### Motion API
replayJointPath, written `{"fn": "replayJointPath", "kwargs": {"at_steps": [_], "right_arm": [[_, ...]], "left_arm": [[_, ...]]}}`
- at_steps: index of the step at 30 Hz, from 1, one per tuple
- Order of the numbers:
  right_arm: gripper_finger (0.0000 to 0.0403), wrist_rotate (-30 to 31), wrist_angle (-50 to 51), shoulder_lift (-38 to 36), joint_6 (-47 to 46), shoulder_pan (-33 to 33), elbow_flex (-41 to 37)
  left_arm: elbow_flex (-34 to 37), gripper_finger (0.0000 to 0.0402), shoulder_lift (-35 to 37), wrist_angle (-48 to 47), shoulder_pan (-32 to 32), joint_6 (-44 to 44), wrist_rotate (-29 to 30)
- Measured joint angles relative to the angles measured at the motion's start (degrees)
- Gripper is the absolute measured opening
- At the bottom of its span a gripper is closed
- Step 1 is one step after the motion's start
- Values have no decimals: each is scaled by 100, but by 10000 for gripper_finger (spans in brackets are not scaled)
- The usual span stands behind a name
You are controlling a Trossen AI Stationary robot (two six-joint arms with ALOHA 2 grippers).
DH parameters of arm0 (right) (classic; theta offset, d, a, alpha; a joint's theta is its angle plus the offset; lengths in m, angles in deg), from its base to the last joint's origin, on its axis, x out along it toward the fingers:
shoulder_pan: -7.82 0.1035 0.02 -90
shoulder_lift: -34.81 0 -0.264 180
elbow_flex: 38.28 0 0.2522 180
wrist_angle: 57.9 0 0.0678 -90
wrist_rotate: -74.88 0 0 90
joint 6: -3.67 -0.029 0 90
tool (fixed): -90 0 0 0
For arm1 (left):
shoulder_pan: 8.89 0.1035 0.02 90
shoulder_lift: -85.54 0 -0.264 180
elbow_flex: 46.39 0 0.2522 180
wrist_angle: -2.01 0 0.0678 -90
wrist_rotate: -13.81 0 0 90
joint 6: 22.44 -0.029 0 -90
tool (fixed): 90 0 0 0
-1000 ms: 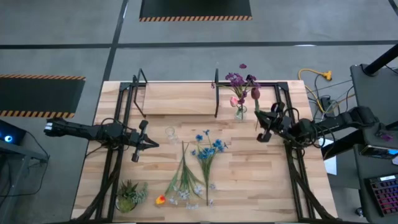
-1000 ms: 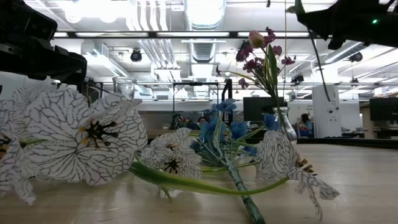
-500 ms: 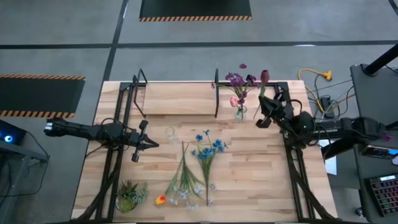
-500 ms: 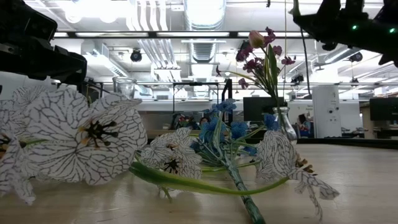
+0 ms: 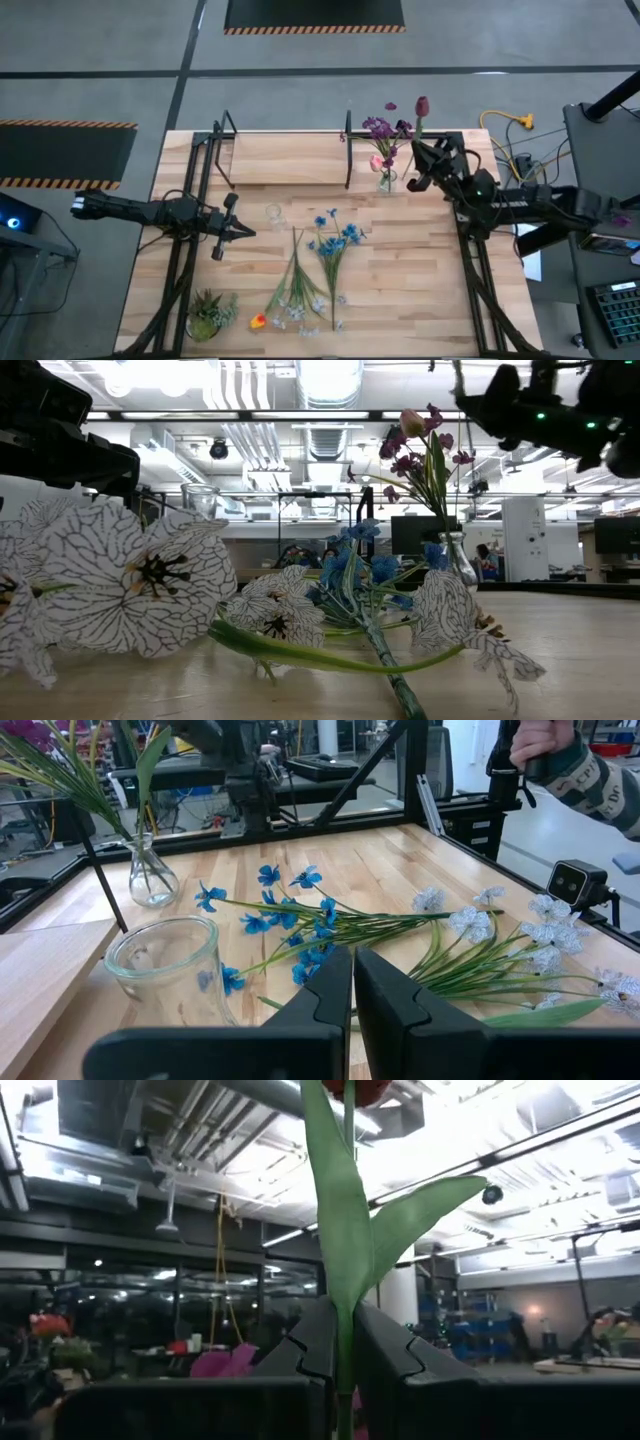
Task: Pick and place flowers into a vace then onto a shelf
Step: Put the red flower into the right transparent vase
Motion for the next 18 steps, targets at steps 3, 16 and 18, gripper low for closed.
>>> {"fn": "replayJointPath", "kwargs": {"at_steps": [3, 16, 18], "right_arm": [[17, -73, 3, 440, 10, -16, 284], [17, 231, -299, 1497, 108, -81, 461], [17, 229, -293, 1547, 110, -86, 457]], "left_arm": [[0, 0, -2, 0, 0, 1, 0], [0, 0, -1, -2, 0, 1, 0], [0, 0, 0, -2, 0, 1, -2]]}}
